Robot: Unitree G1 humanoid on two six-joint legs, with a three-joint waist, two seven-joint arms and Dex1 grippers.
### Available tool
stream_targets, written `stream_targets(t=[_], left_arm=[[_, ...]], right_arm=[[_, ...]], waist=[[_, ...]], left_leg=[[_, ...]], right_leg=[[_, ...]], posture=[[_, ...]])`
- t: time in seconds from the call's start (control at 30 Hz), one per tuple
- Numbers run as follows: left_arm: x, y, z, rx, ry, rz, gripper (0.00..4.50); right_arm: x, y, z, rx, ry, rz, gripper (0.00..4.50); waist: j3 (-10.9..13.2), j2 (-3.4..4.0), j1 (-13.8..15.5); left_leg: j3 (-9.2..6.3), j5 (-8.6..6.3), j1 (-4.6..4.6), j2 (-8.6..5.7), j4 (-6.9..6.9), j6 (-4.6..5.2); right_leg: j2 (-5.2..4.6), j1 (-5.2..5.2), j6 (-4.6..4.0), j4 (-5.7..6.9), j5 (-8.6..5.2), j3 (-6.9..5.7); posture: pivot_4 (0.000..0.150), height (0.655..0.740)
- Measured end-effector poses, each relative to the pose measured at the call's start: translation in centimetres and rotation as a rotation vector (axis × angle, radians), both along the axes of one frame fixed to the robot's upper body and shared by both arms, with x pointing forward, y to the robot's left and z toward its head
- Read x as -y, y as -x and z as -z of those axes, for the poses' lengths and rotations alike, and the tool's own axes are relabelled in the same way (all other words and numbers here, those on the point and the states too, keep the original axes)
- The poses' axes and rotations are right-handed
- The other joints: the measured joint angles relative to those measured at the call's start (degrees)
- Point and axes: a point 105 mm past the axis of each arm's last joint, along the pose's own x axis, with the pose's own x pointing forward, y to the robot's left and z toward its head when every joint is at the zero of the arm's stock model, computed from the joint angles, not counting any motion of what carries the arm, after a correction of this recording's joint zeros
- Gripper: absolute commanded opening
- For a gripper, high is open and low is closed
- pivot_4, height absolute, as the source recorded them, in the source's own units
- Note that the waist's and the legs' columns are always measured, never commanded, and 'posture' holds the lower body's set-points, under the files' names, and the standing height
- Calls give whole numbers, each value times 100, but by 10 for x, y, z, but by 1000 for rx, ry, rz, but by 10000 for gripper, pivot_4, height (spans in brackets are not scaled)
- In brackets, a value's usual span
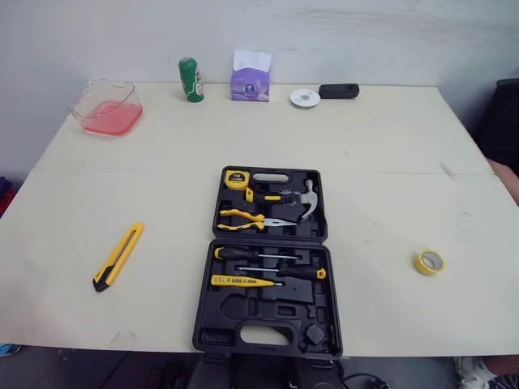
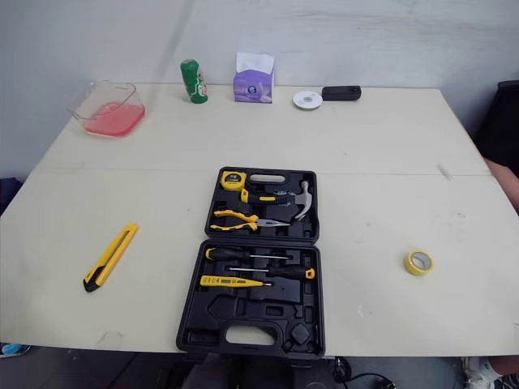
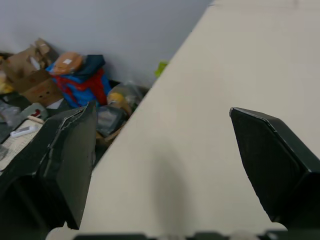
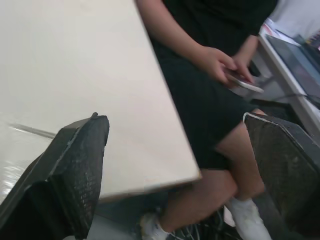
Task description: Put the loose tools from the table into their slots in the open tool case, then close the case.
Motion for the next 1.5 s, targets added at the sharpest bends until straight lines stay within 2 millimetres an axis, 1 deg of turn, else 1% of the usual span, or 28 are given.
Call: stream_targets(t=[0.07,0.1,0.13,0.17,0.23,0.27,0.3,0.33,0.37,0.47,0.5,0.53,0.57,0.63,0.73,0.8,0.9,0.93,1.07,1.2,1.3,1.4,1.43,1.5], left_arm=[[7,-8,-9,32,-10,33,44383],[9,-10,-14,50,-15,48,44383],[13,-14,-21,73,-20,71,44383],[17,-17,-26,88,-23,91,44383],[28,-26,-36,117,-27,158,44383],[31,-29,-39,114,-30,184,44383],[35,-31,-44,101,-30,223,44383],[41,-32,-50,80,-23,287,44383],[44,-33,-52,70,-23,310,44383],[78,-34,-57,-14,74,545,44383],[91,-37,-62,-40,102,619,44383],[99,-39,-65,-57,126,662,44383],[110,-41,-68,-87,159,716,44383],[127,-40,-69,-155,198,787,44383],[146,-34,-60,-298,250,856,44383],[152,-35,-54,-364,269,857,44383],[155,-37,-40,-487,253,826,44383],[155,-38,-36,-516,239,815,44383],[152,-46,-31,-564,150,764,44383],[156,-50,-25,-598,159,767,44383],[165,-55,-10,-613,181,786,44383],[174,-57,10,-641,217,791,44383],[175,-59,14,-643,221,784,44383],[175,-61,15,-633,217,765,44383]], right_arm=[[-11,-24,-3,32,-5,-81,45000],[-17,-36,-7,55,-10,-124,45000],[-27,-53,-12,86,-17,-188,45000],[-36,-69,-18,116,-31,-246,45000],[-66,-106,-37,191,-61,-416,45000],[-80,-118,-46,222,-74,-488,45000],[-98,-131,-59,265,-87,-579,45000],[-120,-141,-73,310,-99,-675,45000],[-125,-144,-77,327,-103,-701,45000],[-172,-166,-101,407,-132,-903,45000],[-194,-174,-111,424,-140,-998,45000],[-210,-178,-117,432,-151,-1067,45000],[-231,-181,-124,432,-161,-1161,45000],[-253,-179,-128,413,-179,-1283,45000],[-279,-173,-124,346,-218,-1452,45000],[-295,-168,-126,321,-236,-1553,45000],[-322,-160,-135,306,-232,-1701,45000],[-327,-157,-136,298,-232,-1736,45000],[-339,-150,-133,242,-243,-1830,45000],[-344,-145,-129,188,-274,-1885,45000],[-348,-138,-130,160,-250,-1929,45000],[-347,-138,-128,126,-224,-1928,45000],[-347,-139,-127,115,-223,-1924,45000],[-348,-139,-127,112,-222,-1921,45000]], waist=[[0,2,-18],[0,3,-25],[0,4,-32],[1,6,-47],[6,18,-76],[7,22,-77],[8,22,-72],[7,22,-68],[7,22,-66],[10,25,-77],[13,29,-79],[14,30,-77],[15,31,-71],[15,32,-33],[18,36,-15],[20,38,-12],[20,38,-11],[20,38,-12],[20,37,20],[20,37,36],[20,38,47],[22,34,42],[24,26,46],[27,21,51]], left_leg=[[2,1,-1,0,3,1],[2,1,0,0,3,1],[2,2,-1,0,1,1],[1,2,-1,0,1,-1],[2,5,-2,-1,2,-2],[1,8,-3,0,-1,-5],[-2,14,-6,0,-7,-4],[-6,25,-11,4,-10,13],[-7,25,-14,5,-10,12],[-4,22,-20,6,-10,11],[-5,24,-21,5,-7,13],[-6,25,-20,6,-5,14],[-8,27,-20,6,-5,15],[-12,27,-21,6,-8,14],[-10,22,-23,6,-11,14],[-10,22,-27,5,-11,14],[-9,25,-31,5,-11,12],[-9,25,-34,5,-11,12],[-8,26,-49,5,-11,11],[-2,25,-61,5,-12,11],[0,26,-64,5,-10,10],[4,26,-64,5,-4,11],[3,27,-64,5,-1,11],[2,30,-64,6,3,11]], right_leg=[[0,0,5,2,3,1],[0,-1,21,2,12,0],[0,-2,49,2,27,-1],[0,-4,50,3,27,-2],[0,-6,52,8,28,-3],[1,-9,52,9,28,-5],[2,-16,48,13,26,-11],[4,-20,40,16,21,-20],[5,-22,38,15,20,-24],[2,-26,37,14,19,-35],[1,-26,37,15,19,-35],[1,-25,37,17,19,-36],[1,-25,36,19,19,-38],[1,-25,33,17,17,-42],[1,-27,29,10,15,-41],[1,-34,28,12,14,-41],[2,-44,28,19,14,-39],[2,-48,28,21,14,-39],[2,-65,28,22,14,-38],[1,-82,28,24,14,-39],[1,-89,28,31,14,-41],[1,-89,29,38,15,-41],[1,-89,29,41,15,-42],[1,-89,30,48,15,-44]], posture=[[1500,7400],[1500,7400],[1500,7400],[1500,7400],[1500,7400],[1500,7400],[1500,7400],[1500,7400],[1500,7400],[1500,7400],[1500,7400],[1500,7400],[1500,7400],[1500,7400],[1500,7400],[1500,7400],[1500,7400],[1500,7400],[1500,7400],[1500,7400],[1500,7400],[1500,7400],[1500,7400],[1500,7400]])
